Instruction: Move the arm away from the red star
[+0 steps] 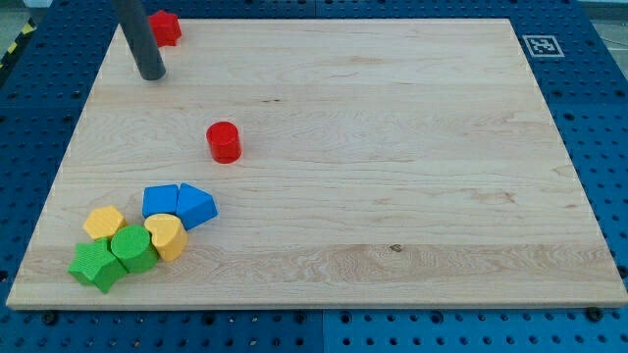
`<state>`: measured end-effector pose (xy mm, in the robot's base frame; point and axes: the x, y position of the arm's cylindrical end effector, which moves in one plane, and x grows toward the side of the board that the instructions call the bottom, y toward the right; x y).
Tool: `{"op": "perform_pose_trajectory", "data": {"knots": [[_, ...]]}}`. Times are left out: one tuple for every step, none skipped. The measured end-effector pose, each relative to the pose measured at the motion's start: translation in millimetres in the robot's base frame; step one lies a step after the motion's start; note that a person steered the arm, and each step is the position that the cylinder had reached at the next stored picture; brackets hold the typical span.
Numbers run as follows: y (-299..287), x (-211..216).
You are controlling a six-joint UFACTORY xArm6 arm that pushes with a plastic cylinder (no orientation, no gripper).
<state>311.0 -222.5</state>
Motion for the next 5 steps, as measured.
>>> {"op": "perform_pose_trajectory", "data": {"knots": [[0,2],[0,6],[0,13],[0,21],[0,29]]}}
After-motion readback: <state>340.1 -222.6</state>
